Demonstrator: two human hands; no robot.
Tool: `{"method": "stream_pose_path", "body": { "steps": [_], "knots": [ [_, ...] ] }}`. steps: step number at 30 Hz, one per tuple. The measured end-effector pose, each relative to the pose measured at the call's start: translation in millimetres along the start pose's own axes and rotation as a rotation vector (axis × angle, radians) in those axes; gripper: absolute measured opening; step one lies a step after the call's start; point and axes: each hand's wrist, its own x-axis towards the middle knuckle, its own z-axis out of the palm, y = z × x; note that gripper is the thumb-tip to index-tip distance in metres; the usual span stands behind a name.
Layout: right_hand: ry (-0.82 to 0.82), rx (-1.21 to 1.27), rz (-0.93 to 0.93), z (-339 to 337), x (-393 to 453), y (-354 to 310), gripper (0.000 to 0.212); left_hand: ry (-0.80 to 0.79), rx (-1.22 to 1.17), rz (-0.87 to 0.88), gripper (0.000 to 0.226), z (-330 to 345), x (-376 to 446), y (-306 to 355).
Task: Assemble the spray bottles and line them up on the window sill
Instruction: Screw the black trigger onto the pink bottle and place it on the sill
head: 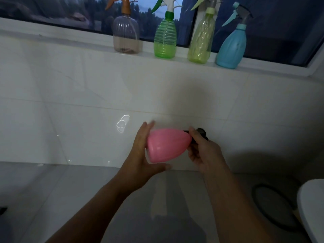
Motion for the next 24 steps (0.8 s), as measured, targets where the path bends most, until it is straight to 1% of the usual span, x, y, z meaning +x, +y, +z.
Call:
{"method": "stream_pose_path", "body": {
  "steps": [1, 3, 4, 5, 6, 7, 8, 9, 11, 12, 13, 15, 16, 19, 21, 22, 24],
  "knots": [
    [-0.018, 0.000, -0.010, 1, -1, 0, 0.031, 0.006, -0.149, -0.120, 0.110, 0, 0, 10],
    [-0.038, -0.036, -0.052, 1, -1, 0, 0.025, 0.065, -0.410, -0.323, 0.092, 3, 3, 15],
    [-0.044, -0.046, -0.071, 1, -2, 0, 0.024, 0.091, -0.511, -0.414, 0.088, 2, 6, 14],
    [-0.052, -0.043, -0.086, 1, -2, 0, 0.023, 0.104, -0.642, -0.500, 0.092, 1, 10, 11],
    [-0.066, -0.029, -0.096, 1, -1, -1, 0.022, 0.080, -0.785, -0.564, 0.098, -1, 13, 6],
    [-0.086, -0.008, -0.103, 2, -2, -1, 0.023, 0.041, -0.912, -0.600, 0.097, -3, 15, 5],
    [-0.106, 0.017, -0.105, 4, -3, 0, 0.024, 0.003, -0.992, -0.642, 0.091, -4, 14, 10],
    [-0.119, 0.040, -0.115, 5, -4, 0, 0.025, -0.053, -1.033, -0.700, 0.087, -3, 12, 13],
    [-0.107, 0.071, -0.154, 6, -4, 1, 0.023, -0.163, -0.940, -0.839, 0.091, -2, 9, 18],
    [-0.092, 0.085, -0.167, 6, -4, 1, 0.023, -0.195, -0.877, -0.871, 0.090, -2, 8, 19],
    [-0.076, 0.095, -0.169, 6, -4, 0, 0.025, -0.195, -0.823, -0.856, 0.085, -2, 6, 21],
    [-0.035, 0.075, -0.152, 4, -4, -2, 0.027, -0.134, -0.720, -0.680, 0.072, -4, 4, 23],
    [-0.016, 0.049, -0.139, 4, -5, -2, 0.027, -0.099, -0.640, -0.571, 0.071, -4, 3, 23],
    [0.039, 0.022, -0.113, 5, -7, -1, 0.023, 0.030, -0.355, -0.330, 0.082, 2, 0, 24],
    [0.063, 0.043, -0.123, 8, -10, -5, 0.027, 0.082, -0.310, -0.245, 0.088, 12, -3, 23],
    [0.060, 0.044, -0.135, 10, -12, -7, 0.035, 0.103, -0.336, -0.228, 0.090, 16, -4, 24],
    [0.005, -0.017, -0.108, 15, -17, -10, 0.068, 0.172, -0.379, -0.191, 0.092, 25, -5, 25]
  ]
}}
